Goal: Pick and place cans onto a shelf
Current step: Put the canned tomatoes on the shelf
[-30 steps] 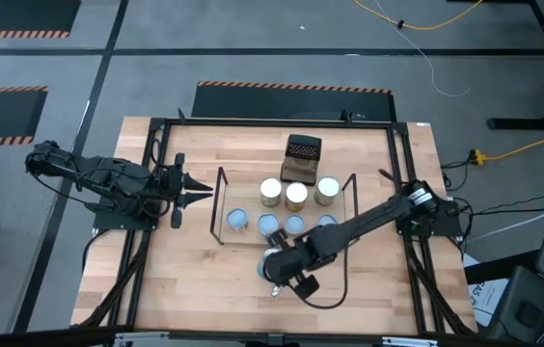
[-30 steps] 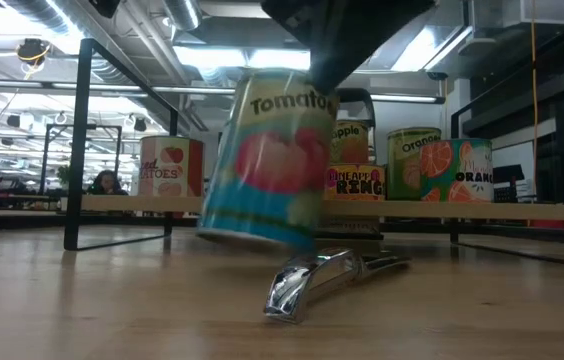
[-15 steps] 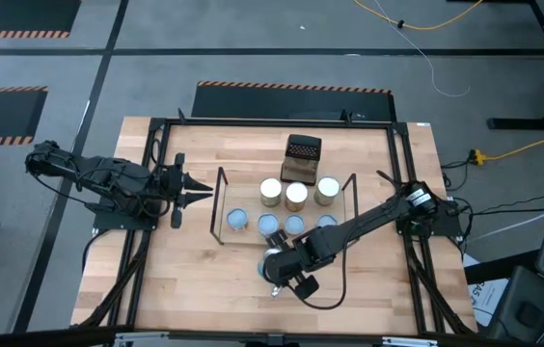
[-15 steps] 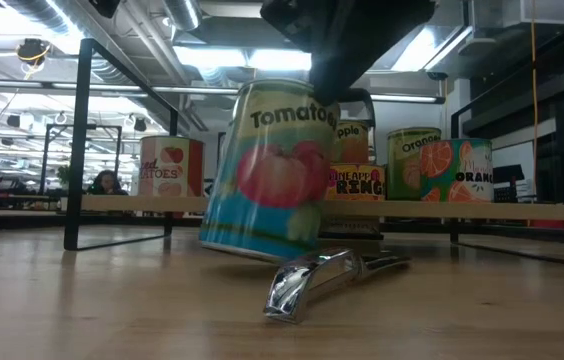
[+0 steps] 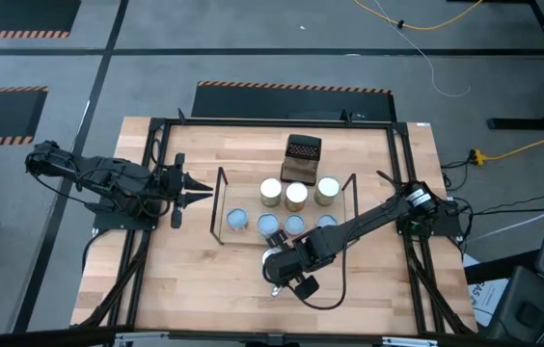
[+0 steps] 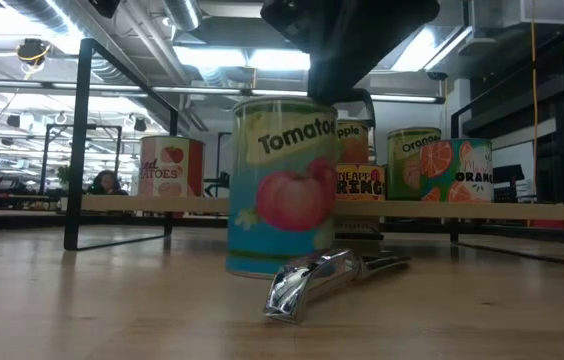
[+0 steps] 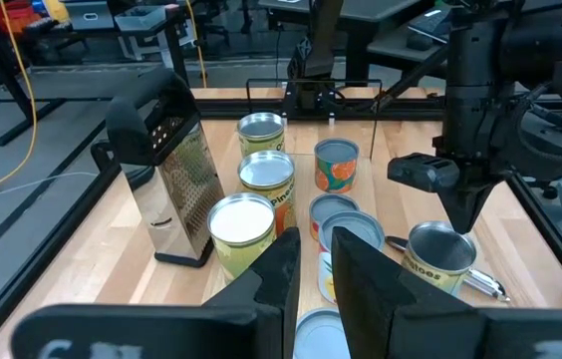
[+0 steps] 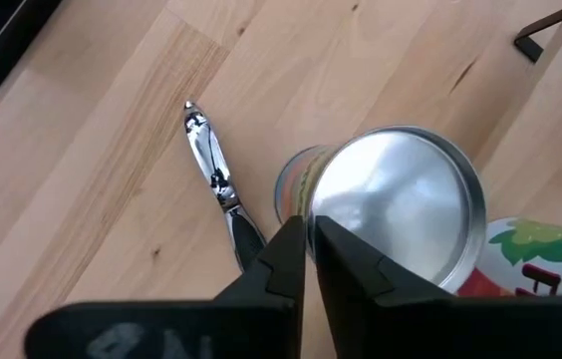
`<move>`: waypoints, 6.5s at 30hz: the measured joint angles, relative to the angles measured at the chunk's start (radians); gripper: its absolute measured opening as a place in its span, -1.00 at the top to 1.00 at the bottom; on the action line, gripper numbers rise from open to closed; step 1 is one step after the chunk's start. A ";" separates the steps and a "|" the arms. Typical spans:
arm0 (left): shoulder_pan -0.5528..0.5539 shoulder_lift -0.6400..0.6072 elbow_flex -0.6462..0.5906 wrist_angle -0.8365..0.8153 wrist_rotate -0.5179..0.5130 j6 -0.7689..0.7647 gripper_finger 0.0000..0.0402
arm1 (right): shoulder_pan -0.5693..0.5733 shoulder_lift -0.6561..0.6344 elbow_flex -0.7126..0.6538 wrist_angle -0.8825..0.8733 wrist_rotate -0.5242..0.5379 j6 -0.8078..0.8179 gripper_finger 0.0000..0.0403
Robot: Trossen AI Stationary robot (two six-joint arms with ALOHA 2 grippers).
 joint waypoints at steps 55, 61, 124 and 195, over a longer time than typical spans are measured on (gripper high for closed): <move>-0.240 1.099 0.571 0.547 0.102 -0.077 0.47 | 0.037 -1.068 -0.600 0.010 0.153 0.106 0.83; -0.240 1.114 0.571 0.434 0.095 -0.181 0.34 | 0.037 -1.083 -0.600 0.010 0.150 0.106 0.83; -0.243 1.265 0.570 0.147 -0.139 -0.311 0.96 | 0.037 -1.083 -0.599 0.007 0.150 0.110 0.83; 0.291 0.610 0.440 -0.334 0.157 0.142 1.00 | 0.037 -1.082 -0.599 0.009 0.151 0.032 0.83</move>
